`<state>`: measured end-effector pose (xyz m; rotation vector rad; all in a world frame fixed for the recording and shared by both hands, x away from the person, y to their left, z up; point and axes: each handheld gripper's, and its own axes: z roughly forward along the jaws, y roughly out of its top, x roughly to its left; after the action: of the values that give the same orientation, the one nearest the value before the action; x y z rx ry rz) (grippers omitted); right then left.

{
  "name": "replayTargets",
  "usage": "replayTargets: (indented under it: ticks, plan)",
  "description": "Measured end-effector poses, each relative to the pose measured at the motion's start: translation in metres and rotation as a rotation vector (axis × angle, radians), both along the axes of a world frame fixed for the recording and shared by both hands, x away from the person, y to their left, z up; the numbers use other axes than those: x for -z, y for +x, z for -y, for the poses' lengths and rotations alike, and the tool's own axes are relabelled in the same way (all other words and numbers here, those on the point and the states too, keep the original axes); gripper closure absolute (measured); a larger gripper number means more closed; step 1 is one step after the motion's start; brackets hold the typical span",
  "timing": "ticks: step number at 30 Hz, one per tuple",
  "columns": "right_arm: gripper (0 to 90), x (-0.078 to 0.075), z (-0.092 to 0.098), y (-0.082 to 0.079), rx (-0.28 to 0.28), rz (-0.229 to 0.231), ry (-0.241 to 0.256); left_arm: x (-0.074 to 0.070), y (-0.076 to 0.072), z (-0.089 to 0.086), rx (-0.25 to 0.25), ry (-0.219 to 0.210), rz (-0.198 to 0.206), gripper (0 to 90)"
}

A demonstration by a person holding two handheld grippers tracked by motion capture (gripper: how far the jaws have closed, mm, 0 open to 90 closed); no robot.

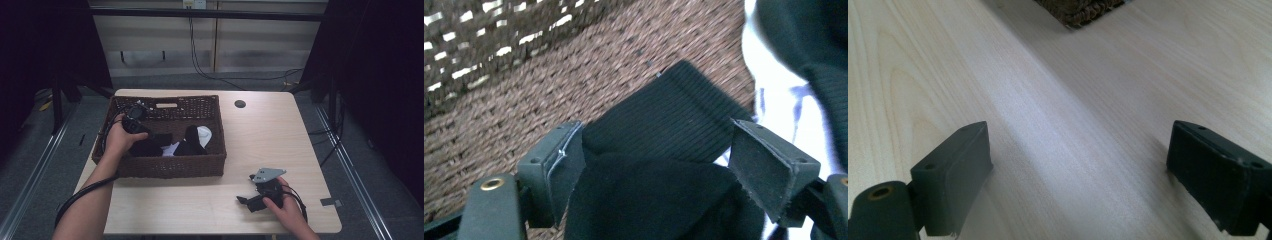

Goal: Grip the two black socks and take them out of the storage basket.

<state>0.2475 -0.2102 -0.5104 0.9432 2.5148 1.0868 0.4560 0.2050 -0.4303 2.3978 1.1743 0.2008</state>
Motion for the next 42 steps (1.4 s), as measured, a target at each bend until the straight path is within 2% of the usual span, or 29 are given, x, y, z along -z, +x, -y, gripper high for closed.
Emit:
replayTargets:
  ticks: [2,3,7,9,13,16,18,19,21,22,23,24,26,27,29,30,33,34,35,37,40,42]
  plan:
    - [9.9,0.0,0.0,0.0,0.0,0.0,0.0,0.006,0.001,-0.001,-0.018,0.016,-0.006,21.4]
    - [9.9,0.0,0.0,0.0,0.0,0.0,0.0,0.012,0.003,-0.002,-0.028,0.037,-0.018,21.4]
    - [9.9,0.0,0.0,0.0,-0.001,0.002,0.0,0.023,0.005,-0.004,-0.042,0.034,-0.034,21.1]
    - [9.9,0.0,0.0,0.0,0.0,-0.001,0.0,0.029,0.006,-0.005,-0.048,0.046,-0.061,21.2]
    - [9.9,0.0,0.0,0.0,0.0,-0.002,-0.002,0.034,0.007,-0.003,-0.052,0.053,-0.087,21.5]
    - [9.9,0.0,0.0,0.0,0.0,-0.001,-0.002,0.035,0.007,-0.002,-0.052,0.06,-0.104,25.4]
    - [9.9,0.0,0.0,0.0,0.0,-0.001,-0.002,0.037,0.006,0.0,-0.039,0.074,-0.116,34.9]
    - [9.9,0.0,0.0,0.0,0.0,-0.001,-0.002,0.037,0.006,0.001,-0.033,0.086,-0.12,34.9]
    - [9.9,0.0,0.0,0.0,0.0,-0.001,-0.002,0.033,0.004,0.005,-0.016,0.106,-0.13,47.0]
    - [9.9,0.0,0.0,0.0,0.001,-0.001,-0.002,0.033,0.004,0.006,-0.008,0.096,-0.147,54.2]
    - [9.9,0.0,0.0,0.0,0.001,-0.001,-0.002,0.031,0.004,0.008,-0.001,0.078,-0.177,65.3]
    - [9.9,0.0,0.0,0.0,0.001,-0.001,-0.002,0.03,0.004,0.009,0.0,0.085,-0.189,74.1]
    - [9.9,0.0,0.0,0.0,0.001,-0.001,-0.002,0.028,0.004,0.013,0.002,0.111,-0.191,76.9]
    - [9.9,0.0,0.0,0.0,0.001,-0.001,-0.002,0.028,0.004,0.013,0.002,0.111,-0.191,77.6]
    - [9.9,0.0,0.0,0.0,0.001,-0.001,-0.002,0.024,0.004,0.015,0.013,0.128,-0.198,78.3]
    - [9.9,0.0,0.0,0.0,0.0,-0.001,-0.002,0.015,0.004,0.016,0.018,0.121,-0.193,78.4]
    - [9.9,0.0,0.0,0.0,-0.001,0.002,-0.002,0.007,0.005,0.016,0.028,0.11,-0.187,78.5]
    - [9.9,0.0,0.0,0.0,-0.001,0.002,-0.002,0.002,0.005,0.016,0.027,0.107,-0.184,78.5]
    - [9.9,0.0,0.0,0.0,0.0,-0.001,-0.002,-0.011,0.004,0.017,0.042,0.105,-0.17,78.5]
    - [9.9,0.0,0.0,0.0,0.0,0.0,-0.001,-0.022,0.003,0.017,0.05,0.113,-0.168,78.4]
    - [9.9,0.0,0.0,0.0,0.0,0.001,-0.002,-0.034,0.002,0.018,0.076,0.096,-0.176,78.4]
    - [9.9,0.0,0.0,0.0,0.0,0.001,-0.002,-0.05,0.0,0.023,0.106,0.1,-0.18,78.4]
